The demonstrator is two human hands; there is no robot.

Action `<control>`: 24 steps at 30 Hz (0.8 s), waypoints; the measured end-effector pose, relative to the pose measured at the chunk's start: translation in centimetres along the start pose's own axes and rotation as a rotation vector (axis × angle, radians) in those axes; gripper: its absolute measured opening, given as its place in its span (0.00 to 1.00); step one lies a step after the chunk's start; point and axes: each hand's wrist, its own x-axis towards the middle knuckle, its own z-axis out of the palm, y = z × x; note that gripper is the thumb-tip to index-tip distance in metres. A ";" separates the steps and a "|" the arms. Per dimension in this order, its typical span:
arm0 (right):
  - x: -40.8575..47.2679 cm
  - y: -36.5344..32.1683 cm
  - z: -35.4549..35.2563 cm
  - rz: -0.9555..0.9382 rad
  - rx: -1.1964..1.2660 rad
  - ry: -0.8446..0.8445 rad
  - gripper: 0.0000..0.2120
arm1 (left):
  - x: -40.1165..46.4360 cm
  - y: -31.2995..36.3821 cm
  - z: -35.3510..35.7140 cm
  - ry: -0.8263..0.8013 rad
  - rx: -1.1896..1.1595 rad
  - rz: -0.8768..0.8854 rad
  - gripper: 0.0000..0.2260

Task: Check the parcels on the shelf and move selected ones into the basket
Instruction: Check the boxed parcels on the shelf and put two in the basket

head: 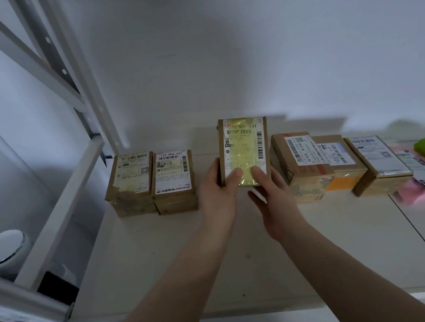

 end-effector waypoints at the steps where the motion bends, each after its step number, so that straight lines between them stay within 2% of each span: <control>1: 0.0 -0.1 0.2 0.001 -0.004 0.006 0.29 | 0.2 0.2 -0.1 -0.002 0.038 -0.001 0.12; 3: 0.0 -0.2 0.6 0.019 -0.018 0.013 0.28 | 0.6 0.8 -0.6 -0.010 0.161 0.015 0.14; 6: 0.3 -0.3 1.1 0.099 -0.064 0.065 0.26 | 2.0 1.7 -2.9 0.084 0.465 0.035 0.26; 10: 1.5 0.3 1.4 0.193 -0.206 0.190 0.30 | 5.4 1.7 -8.9 0.216 0.927 0.022 0.29; 13: 2.3 0.9 2.1 0.190 -0.320 0.214 0.31 | 7.5 0.6 -12.8 0.170 1.224 -0.078 0.32; 15: 2.6 1.3 2.6 0.174 -0.399 0.202 0.27 | 8.2 -0.2 -14.3 0.093 1.313 -0.127 0.32; 18: 2.9 1.5 3.0 0.149 -0.472 0.184 0.17 | 8.4 -1.2 -15.3 -0.004 1.389 -0.175 0.33; 20: 2.9 1.5 3.2 0.118 -0.464 0.149 0.19 | 8.2 -1.5 -15.5 -0.032 1.432 -0.155 0.33; 24: 2.3 1.3 3.4 0.083 -0.450 0.074 0.18 | 7.8 -1.6 -14.5 -0.045 1.426 -0.105 0.32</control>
